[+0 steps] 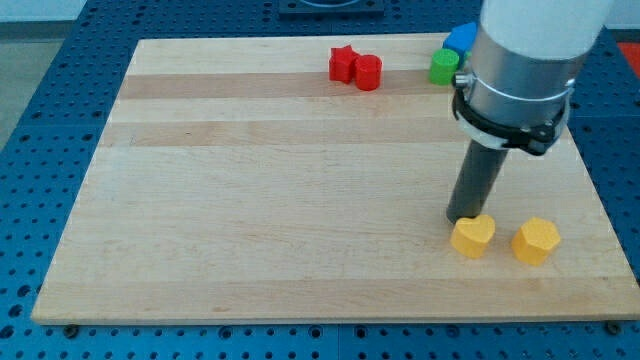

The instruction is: Separate the red star and red circle

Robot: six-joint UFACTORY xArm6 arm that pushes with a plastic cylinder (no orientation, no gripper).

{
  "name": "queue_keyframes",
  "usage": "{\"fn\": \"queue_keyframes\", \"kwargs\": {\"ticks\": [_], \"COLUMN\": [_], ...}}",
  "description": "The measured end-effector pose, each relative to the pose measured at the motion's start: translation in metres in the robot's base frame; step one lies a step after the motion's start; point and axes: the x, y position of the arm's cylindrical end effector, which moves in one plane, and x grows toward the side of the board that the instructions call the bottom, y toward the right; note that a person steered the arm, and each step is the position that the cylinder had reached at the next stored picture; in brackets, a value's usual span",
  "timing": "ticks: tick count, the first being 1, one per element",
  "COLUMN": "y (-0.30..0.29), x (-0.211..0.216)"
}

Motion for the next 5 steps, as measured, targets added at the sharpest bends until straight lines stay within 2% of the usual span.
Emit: {"fn": "queue_keyframes", "kwargs": {"ticks": [2, 5], "y": [0.003, -0.096], "x": [-0.011, -0.079]}}
